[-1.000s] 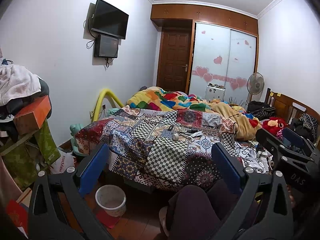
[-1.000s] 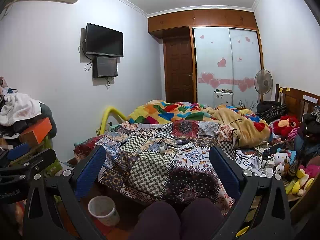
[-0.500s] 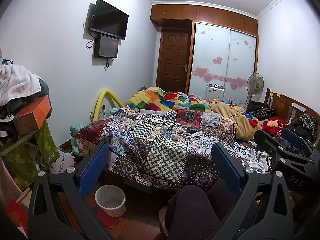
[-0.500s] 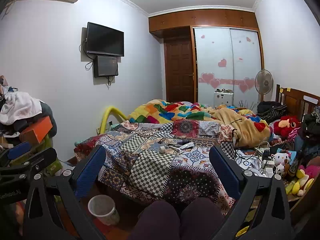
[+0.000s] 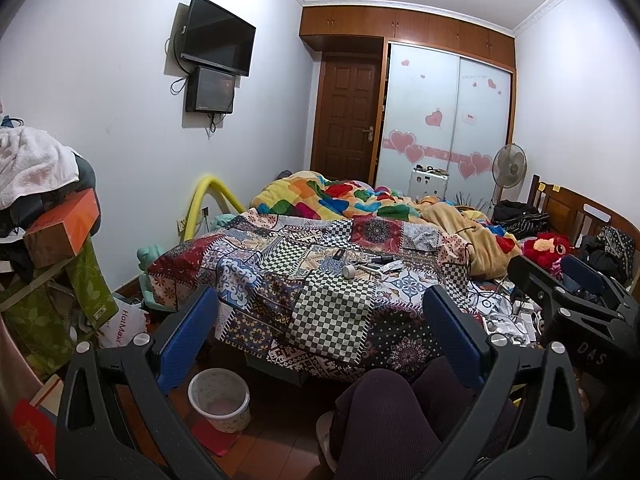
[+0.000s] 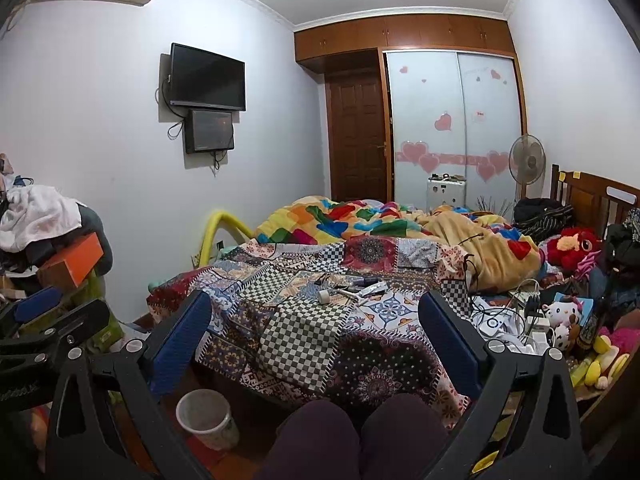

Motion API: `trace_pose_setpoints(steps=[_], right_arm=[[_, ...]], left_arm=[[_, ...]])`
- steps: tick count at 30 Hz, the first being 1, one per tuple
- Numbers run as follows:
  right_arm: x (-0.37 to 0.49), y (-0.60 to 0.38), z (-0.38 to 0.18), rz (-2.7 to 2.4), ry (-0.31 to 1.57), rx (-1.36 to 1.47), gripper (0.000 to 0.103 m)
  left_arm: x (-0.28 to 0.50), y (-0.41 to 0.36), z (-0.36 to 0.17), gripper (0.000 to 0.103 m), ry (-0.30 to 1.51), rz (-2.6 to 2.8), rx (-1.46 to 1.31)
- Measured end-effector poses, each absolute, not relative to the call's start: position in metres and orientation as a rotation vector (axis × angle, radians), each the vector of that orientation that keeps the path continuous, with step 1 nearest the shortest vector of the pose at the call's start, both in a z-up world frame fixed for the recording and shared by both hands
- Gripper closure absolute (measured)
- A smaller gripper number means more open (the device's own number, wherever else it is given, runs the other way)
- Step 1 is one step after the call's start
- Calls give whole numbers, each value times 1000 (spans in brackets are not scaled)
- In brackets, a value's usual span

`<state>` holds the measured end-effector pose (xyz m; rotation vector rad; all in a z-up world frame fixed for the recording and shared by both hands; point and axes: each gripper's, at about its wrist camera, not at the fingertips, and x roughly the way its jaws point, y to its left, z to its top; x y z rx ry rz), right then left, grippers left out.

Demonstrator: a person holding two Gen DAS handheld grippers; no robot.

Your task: Collect trash

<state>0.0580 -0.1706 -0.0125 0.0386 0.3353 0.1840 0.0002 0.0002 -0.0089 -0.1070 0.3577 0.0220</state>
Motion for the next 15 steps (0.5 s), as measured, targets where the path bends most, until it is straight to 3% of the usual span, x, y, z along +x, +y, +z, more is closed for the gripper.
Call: trace_pose_setpoints(steps=[15], right_arm=[[113, -190, -23, 119, 419, 21, 0]], left_arm=[[69, 4, -22, 0, 436, 17, -116]])
